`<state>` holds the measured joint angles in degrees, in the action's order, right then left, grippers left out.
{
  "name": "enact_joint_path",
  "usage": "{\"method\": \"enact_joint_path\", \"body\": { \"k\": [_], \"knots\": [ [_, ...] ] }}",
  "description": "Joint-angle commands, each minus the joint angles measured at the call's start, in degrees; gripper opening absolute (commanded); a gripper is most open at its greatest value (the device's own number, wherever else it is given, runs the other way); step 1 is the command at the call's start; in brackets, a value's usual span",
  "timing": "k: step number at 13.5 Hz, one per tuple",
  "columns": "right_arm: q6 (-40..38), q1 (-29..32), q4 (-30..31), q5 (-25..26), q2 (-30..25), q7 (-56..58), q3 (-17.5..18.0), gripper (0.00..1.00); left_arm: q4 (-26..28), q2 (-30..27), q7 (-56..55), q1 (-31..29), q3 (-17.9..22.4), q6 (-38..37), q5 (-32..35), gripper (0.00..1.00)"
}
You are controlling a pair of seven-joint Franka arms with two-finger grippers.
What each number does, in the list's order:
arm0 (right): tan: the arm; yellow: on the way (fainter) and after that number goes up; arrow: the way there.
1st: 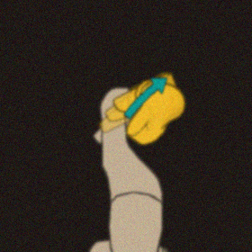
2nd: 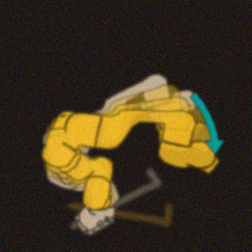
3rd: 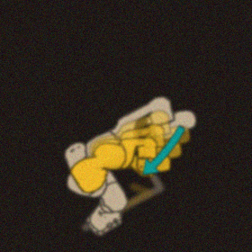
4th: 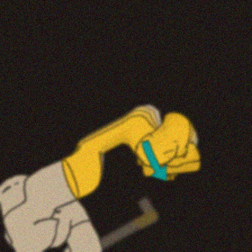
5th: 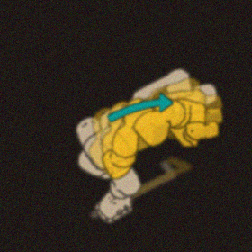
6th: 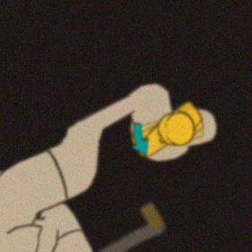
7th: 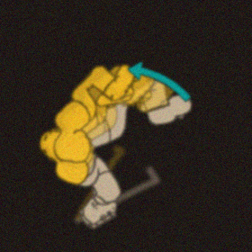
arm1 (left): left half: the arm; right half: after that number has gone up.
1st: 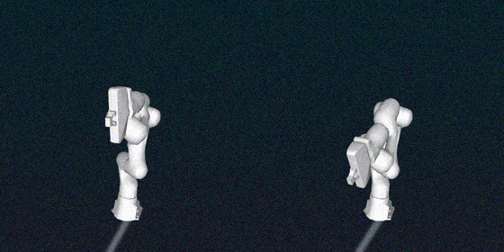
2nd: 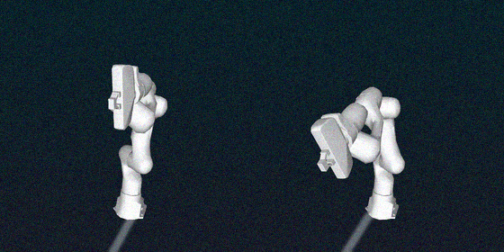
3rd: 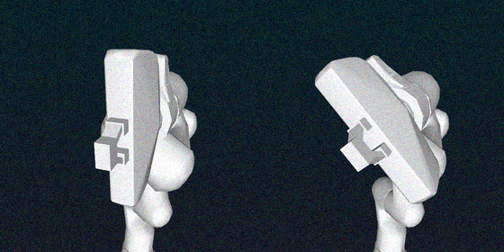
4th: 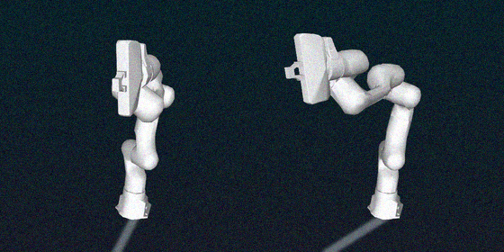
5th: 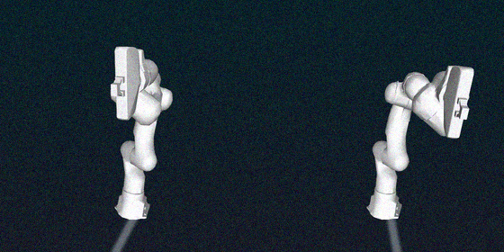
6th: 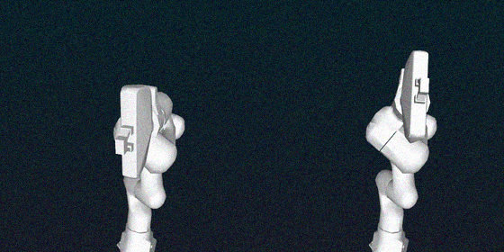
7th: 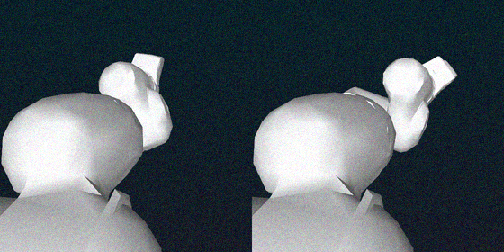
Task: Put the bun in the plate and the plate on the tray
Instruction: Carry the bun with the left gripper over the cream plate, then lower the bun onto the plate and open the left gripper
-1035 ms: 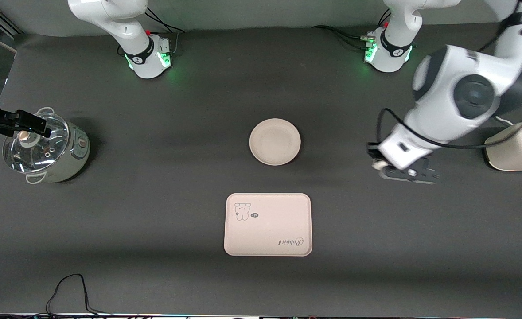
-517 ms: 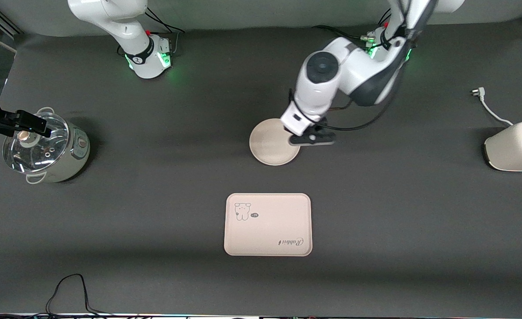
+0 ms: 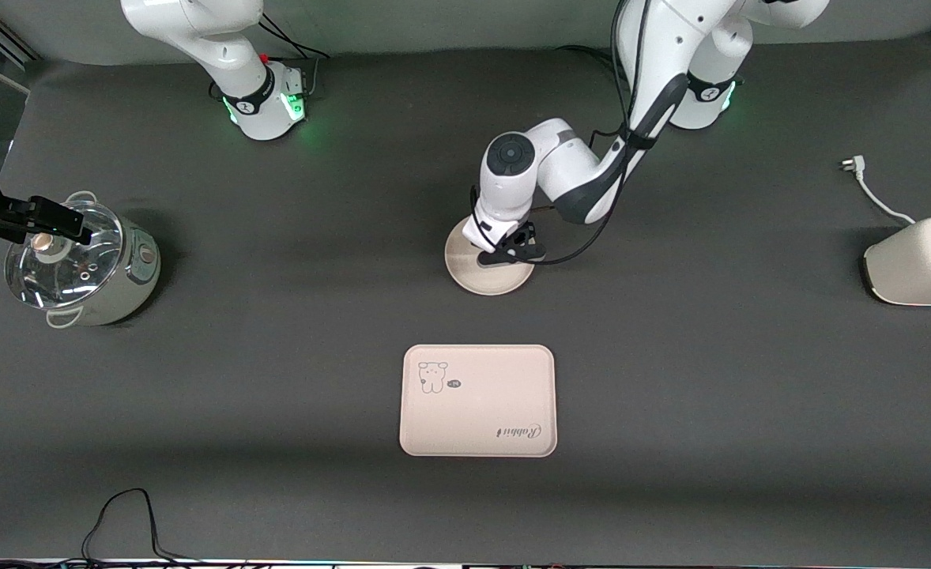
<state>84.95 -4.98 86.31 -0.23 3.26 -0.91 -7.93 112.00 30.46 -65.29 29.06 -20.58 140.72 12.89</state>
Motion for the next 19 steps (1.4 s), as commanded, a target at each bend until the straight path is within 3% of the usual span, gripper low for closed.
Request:
{"method": "enact_joint_path", "body": {
  "k": [1, 2, 3, 4, 6, 19],
  "knots": [
    [-0.31, -0.47, 0.78, 0.85, -0.88, 0.03, -0.07, 1.00, -2.14, 1.44, -2.56, 2.66, 1.06, -0.35, 1.70, 0.00],
    [-0.31, -0.47, 0.79, 0.76, -0.97, -0.06, -0.07, 1.00, -2.05, 1.79, -2.65, 3.19, 1.15, -0.44, 2.22, 0.38],
    [-0.66, -0.47, 0.79, 0.76, -1.06, -0.06, -0.07, 1.00, -2.05, 2.15, -3.00, 3.63, 1.41, -0.44, 3.79, 0.94],
    [-0.83, -0.56, 0.87, 0.76, -1.15, -0.06, -0.07, 1.00, -2.05, 2.32, -4.83, 3.81, 1.42, -0.53, 6.16, 1.00],
    [-0.84, -1.35, 0.87, 0.76, -1.15, -0.06, -0.07, 1.00, -2.14, 2.85, -5.72, 3.64, 1.42, -0.36, 8.81, 1.00],
    [-0.84, -1.44, 1.31, 0.76, -1.06, -0.06, -0.15, 1.00, -2.05, 3.03, -5.64, 3.20, 1.42, -0.62, 9.52, 1.00]
  ]
}}
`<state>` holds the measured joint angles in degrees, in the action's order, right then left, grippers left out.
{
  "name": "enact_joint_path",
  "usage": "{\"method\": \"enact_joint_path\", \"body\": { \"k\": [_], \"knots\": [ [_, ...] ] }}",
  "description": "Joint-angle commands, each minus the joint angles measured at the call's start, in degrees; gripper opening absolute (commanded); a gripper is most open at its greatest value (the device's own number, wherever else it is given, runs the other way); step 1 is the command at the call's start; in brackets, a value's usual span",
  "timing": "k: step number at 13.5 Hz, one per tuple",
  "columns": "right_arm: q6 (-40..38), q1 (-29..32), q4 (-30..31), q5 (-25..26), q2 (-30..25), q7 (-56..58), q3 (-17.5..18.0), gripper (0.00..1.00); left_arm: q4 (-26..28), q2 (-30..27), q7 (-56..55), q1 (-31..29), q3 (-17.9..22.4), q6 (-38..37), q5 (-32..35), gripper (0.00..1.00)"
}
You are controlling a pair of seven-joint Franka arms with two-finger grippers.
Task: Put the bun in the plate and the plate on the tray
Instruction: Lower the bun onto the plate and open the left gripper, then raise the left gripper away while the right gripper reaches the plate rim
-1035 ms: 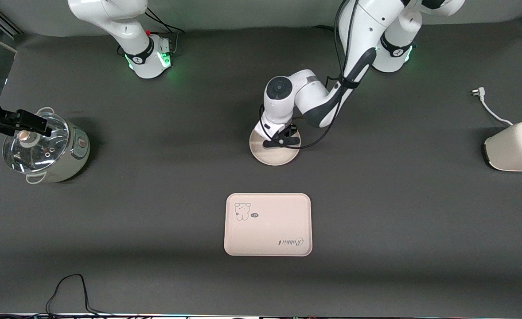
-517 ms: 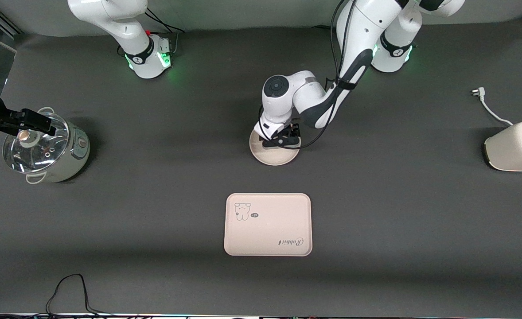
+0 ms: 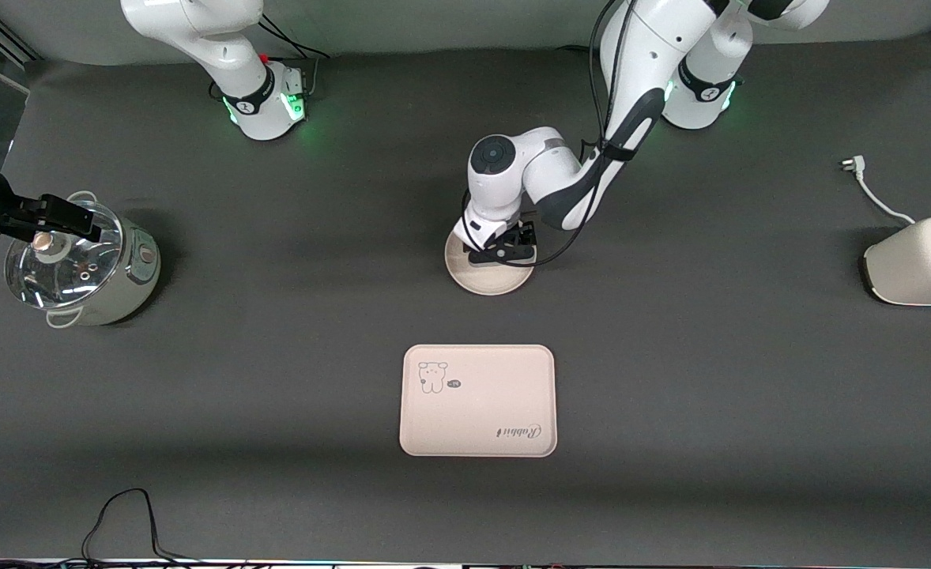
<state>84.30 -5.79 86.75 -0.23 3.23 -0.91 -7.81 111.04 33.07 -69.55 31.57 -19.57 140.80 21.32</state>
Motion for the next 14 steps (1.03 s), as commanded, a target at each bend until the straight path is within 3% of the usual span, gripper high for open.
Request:
{"method": "enact_joint_path", "body": {
  "k": [1, 14],
  "knots": [
    [-0.19, -0.54, 0.88, 0.76, -1.04, -0.06, -0.28, 1.00, -1.09, 0.51, -1.37, 0.60, 0.41, -0.70, 1.09, 1.00],
    [-0.19, -0.54, 0.96, 0.76, -1.04, -0.06, -0.28, 1.00, -1.96, -0.89, 0.11, -0.01, 1.12, -2.54, 1.53, 1.00]
  ]
}}
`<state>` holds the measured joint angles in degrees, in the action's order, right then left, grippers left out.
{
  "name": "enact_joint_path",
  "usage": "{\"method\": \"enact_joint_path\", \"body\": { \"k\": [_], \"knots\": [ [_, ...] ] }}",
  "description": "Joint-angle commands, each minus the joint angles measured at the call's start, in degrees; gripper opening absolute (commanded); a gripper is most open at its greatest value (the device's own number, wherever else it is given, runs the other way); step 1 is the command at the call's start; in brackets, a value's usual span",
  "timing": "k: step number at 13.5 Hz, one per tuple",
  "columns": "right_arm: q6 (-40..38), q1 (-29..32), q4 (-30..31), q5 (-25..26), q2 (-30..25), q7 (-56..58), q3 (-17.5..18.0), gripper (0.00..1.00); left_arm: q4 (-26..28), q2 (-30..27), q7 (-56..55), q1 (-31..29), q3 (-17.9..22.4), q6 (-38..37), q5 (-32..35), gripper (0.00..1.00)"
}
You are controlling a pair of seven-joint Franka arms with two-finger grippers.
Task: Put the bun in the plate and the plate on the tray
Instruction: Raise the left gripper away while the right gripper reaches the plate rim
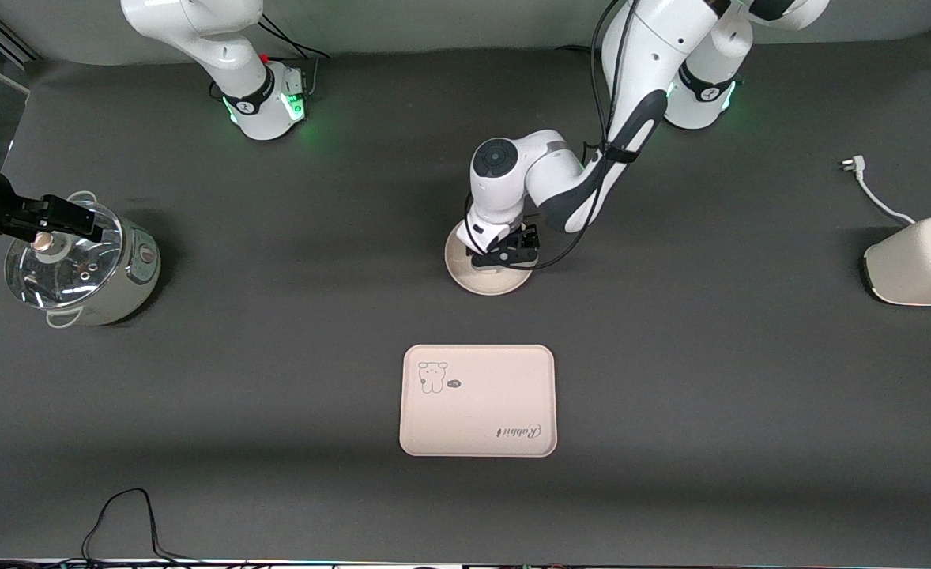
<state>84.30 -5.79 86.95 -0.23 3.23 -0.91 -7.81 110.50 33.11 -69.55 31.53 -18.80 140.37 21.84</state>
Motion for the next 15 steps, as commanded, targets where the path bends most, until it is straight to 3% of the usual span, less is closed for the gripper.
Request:
{"method": "enact_joint_path", "body": {
  "k": [1, 5, 8, 11, 15],
  "knots": [
    [-0.19, -0.54, 0.77, 0.76, -1.03, -0.06, -0.27, 1.00, -2.30, -1.81, 1.16, -1.02, 0.26, -3.77, 1.01, 1.00],
    [-0.19, -0.54, 0.77, 0.76, -1.03, -0.06, -0.27, 1.00, -8.18, -5.24, 5.20, -3.57, -0.36, -13.69, -1.27, 1.00],
    [-0.19, -0.71, 0.94, 0.76, -1.21, -1.45, -0.19, 1.00, -9.69, -11.02, 16.58, -8.30, -0.27, -20.03, -6.18, 1.00],
    [0.77, -4.92, 4.62, 0.67, -4.18, -4.87, -0.27, 1.00, -9.69, -19.46, 28.48, -15.77, -0.01, -27.76, -13.91, 1.00],
    [2.53, -14.84, 7.27, -2.74, -5.60, -15.67, -0.27, 1.00, -10.91, -26.86, 40.85, -26.31, -0.01, -35.14, -14.72, 1.00]
  ]
}}
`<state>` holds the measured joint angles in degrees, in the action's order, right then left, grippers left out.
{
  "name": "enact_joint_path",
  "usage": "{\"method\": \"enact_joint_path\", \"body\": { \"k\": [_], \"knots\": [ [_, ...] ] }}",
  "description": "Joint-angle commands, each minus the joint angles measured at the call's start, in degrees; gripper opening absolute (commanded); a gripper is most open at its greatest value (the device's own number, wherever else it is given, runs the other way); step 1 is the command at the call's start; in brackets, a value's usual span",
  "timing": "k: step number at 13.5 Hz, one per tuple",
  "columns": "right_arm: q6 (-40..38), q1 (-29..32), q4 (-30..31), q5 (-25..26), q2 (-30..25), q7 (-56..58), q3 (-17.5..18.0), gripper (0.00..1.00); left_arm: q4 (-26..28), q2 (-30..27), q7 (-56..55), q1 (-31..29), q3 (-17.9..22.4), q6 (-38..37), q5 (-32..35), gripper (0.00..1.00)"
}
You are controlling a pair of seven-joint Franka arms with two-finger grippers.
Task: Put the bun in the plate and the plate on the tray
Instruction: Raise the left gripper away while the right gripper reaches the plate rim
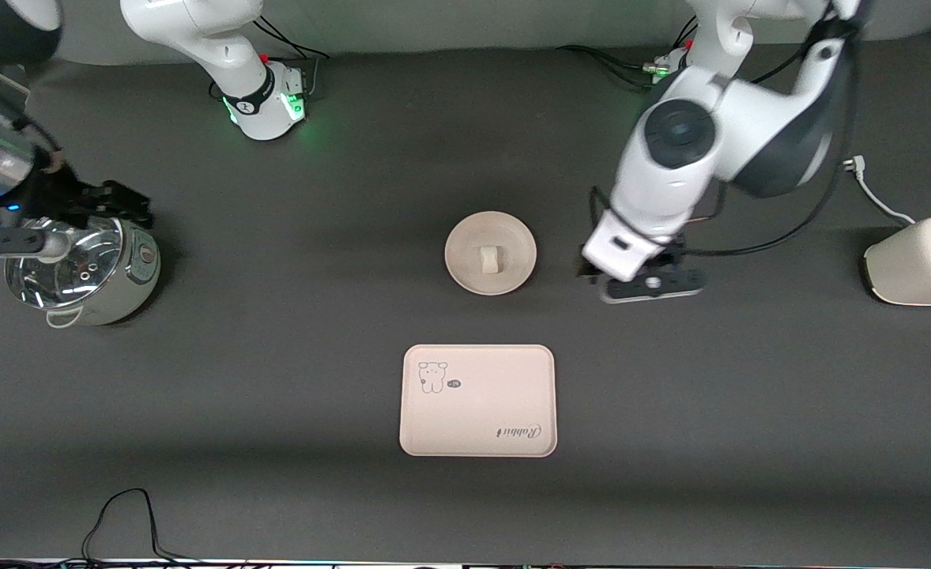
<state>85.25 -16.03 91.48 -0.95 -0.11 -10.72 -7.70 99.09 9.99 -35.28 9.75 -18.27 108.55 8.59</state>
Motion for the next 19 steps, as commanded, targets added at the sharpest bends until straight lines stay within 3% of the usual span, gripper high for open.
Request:
{"method": "enact_joint_path", "body": {
  "k": [1, 4, 8, 9, 12, 15, 19],
  "knots": [
    [2.63, -7.84, 2.83, -3.08, -2.09, -9.72, -0.30, 1.00, -1.77, -4.10, 10.37, -7.00, -0.45, -6.82, -1.73, 1.00],
    [7.46, -21.46, 2.75, -3.01, 0.18, -23.43, -0.30, 1.00, -8.19, -3.75, 15.85, -13.51, -0.37, -13.27, -3.39, 1.00],
    [10.46, -34.31, -1.10, -3.01, 6.67, -37.67, -0.30, 1.00, -9.00, -4.80, 27.76, -21.16, 0.51, -15.38, -4.20, 1.00],
    [10.37, -36.33, -3.39, -3.01, 8.79, -39.01, -0.30, 1.00, -8.39, -5.42, 30.68, -20.83, 1.73, -15.91, -4.20, 1.00],
    [13.43, -38.29, -3.42, -4.05, 11.61, -37.80, -0.13, 1.00, -8.29, -5.51, 30.97, -19.69, 2.09, -19.95, -3.93, 1.00],
    [18.52, -39.78, -0.34, -4.41, 15.12, -36.04, -0.12, 1.00, -8.29, -5.16, 30.27, -13.81, 7.53, -19.95, -3.58, 1.00],
    [35.81, -41.01, 13.60, -4.24, 15.93, -35.86, -0.21, 1.00, -8.30, -5.33, 30.35, -13.53, 7.72, -20.04, -4.28, 1.00]
  ]
}}
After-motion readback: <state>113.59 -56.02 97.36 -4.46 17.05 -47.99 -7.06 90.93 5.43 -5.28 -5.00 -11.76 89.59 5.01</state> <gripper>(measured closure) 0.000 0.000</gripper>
